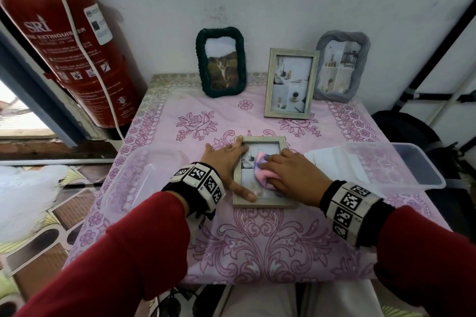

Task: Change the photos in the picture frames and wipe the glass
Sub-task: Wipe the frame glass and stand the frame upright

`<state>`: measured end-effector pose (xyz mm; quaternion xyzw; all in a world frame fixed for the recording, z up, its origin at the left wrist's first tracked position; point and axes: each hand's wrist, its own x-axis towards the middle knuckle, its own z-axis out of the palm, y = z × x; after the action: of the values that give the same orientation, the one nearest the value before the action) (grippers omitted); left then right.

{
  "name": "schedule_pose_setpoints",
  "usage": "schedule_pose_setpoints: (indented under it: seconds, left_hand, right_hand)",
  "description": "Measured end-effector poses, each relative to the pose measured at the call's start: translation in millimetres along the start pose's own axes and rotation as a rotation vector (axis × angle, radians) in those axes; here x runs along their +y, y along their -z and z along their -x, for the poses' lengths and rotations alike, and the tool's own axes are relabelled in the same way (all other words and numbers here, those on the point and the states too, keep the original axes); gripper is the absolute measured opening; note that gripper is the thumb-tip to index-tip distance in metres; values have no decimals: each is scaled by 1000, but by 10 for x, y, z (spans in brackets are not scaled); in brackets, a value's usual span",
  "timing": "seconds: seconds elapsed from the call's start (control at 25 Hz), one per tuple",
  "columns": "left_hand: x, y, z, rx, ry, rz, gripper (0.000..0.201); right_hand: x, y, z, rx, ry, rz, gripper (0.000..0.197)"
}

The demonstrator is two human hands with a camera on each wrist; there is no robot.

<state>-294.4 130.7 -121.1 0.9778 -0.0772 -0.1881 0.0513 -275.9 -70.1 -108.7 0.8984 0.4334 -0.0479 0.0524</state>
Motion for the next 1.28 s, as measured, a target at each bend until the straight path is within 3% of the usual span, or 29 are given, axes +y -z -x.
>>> schedule_pose_setpoints:
  seconds: [0.12,0.2,0.24,0.36,0.44,0.56,0.68,0.88,1.0,1.08,1.28]
  left_hand:
    - [5,-5,24,14,7,42,127]
    - [-2,-10,45,28,5,80,126]
    - [-2,-10,53,31,6,95,126]
    - [15,-33,68,39,18,88,126]
    - [31,-57,78,39,24,89,126]
    - [48,-86,98,44,31,83,125]
    - [98,-108,109,78,33,47,124]
    - [151,-102,187,147,24,137,111]
    - [200,-93,281,197,15,258,90]
    - [216,-78,317,267,-15,408,72]
    - [314,-25,340,383,-55,1093,36]
  right_hand:
    - [-96,83,-70,-53,-74,-208,50]
    - [-123,146,-106,-91,-69,-236,48]
    - [-123,150,-114,-61,-102,-285,38]
    - [-108,126,-80,250,-302,-628,17]
    - [-73,79,-44,333,-450,-581,34]
    - [-4,23,12,286,-646,-678,56]
    - [44,-52,41,232,-612,-870,53]
    - [-20,-45,88,432,-423,-1031,41]
    - [-19,-50,98,457,-427,-1165,45]
    - [-17,-40,110,476,-432,-1347,48]
    - [11,-3,104,446,-419,-1622,47]
